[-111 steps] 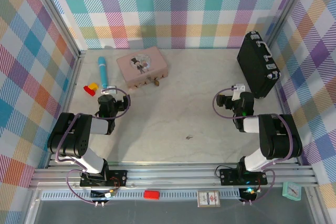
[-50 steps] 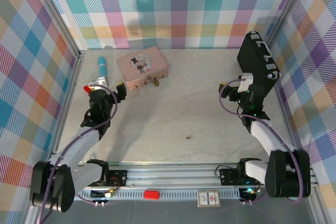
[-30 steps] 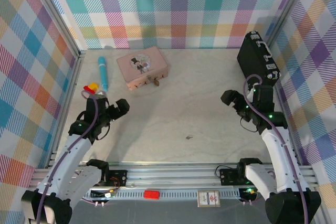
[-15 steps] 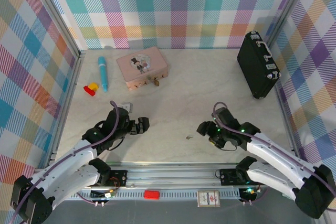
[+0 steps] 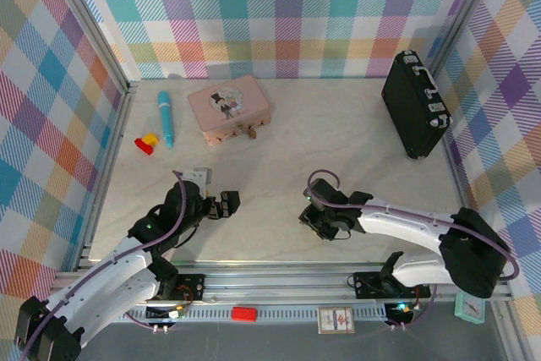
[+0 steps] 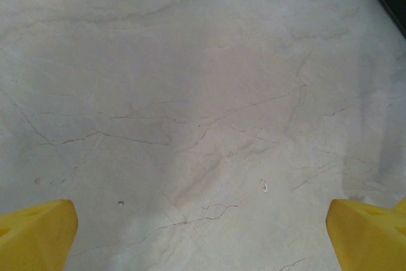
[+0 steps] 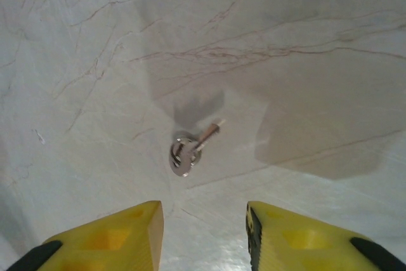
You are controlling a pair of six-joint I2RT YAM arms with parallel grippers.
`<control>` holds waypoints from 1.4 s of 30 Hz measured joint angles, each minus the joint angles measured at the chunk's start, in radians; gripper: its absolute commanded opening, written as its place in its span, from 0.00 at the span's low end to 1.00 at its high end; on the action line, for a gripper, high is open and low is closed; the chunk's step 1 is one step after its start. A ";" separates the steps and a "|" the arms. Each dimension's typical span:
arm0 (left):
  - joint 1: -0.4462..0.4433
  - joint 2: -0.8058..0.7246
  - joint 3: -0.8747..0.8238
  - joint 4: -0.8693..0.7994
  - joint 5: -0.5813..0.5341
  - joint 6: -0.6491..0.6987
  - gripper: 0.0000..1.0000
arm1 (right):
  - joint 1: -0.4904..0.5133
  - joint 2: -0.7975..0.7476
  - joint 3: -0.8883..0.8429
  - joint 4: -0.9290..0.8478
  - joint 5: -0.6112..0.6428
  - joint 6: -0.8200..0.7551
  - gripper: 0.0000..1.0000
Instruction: Unlock the padlock with the key
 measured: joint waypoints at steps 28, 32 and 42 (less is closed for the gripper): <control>0.000 -0.017 0.000 0.000 0.032 0.000 1.00 | 0.034 0.144 0.076 0.004 0.053 0.116 0.25; 0.000 -0.017 0.000 0.000 0.032 0.000 1.00 | 0.035 0.144 0.076 0.004 0.070 0.116 0.25; 0.000 -0.021 0.000 0.000 0.040 0.000 1.00 | 0.036 0.150 0.076 0.007 0.075 0.116 0.21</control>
